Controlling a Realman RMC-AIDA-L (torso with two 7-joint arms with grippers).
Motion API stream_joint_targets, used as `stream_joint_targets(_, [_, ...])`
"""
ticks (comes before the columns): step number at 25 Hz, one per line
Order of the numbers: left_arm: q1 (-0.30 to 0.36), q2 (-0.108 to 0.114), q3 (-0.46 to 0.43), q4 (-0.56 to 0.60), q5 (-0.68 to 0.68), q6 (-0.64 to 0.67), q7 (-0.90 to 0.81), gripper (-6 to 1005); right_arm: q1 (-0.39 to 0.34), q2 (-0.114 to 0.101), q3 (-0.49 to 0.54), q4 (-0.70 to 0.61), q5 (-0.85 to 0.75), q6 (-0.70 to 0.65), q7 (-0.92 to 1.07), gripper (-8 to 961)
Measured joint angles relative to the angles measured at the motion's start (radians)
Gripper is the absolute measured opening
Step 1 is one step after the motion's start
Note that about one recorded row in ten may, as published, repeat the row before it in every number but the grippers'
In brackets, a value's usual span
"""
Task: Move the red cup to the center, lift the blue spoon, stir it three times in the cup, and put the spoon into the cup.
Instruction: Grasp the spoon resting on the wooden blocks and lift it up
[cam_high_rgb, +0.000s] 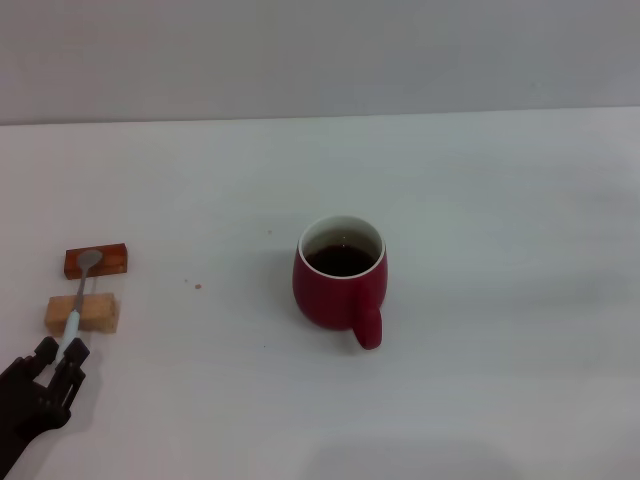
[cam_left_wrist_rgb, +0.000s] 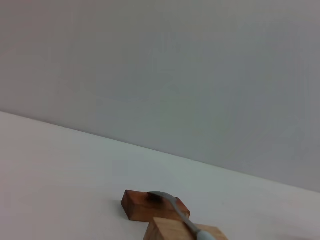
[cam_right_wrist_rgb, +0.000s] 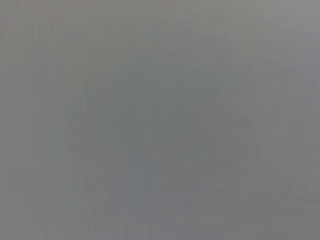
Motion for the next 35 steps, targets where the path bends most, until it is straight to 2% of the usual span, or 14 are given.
stream_joint_targets(8, [-0.005, 0.0, -0.002, 0.0, -0.001, -0.011, 0.0, 377, -0.002, 0.0, 0.0, -0.003, 0.0, 0.0, 0.002, 442])
stream_joint_targets(16, [-0.009, 0.0, -0.021, 0.001, -0.001, -0.013, 0.01, 133, 0.007, -0.004, 0.0, -0.002, 0.0, -0.001, -0.001, 441])
stream_joint_targets(35, [-0.042, 0.002, -0.026, 0.026, 0.005, -0.029, -0.002, 133, 0.001, -0.007, 0.0, 0.007, 0.0, 0.0, 0.002, 443])
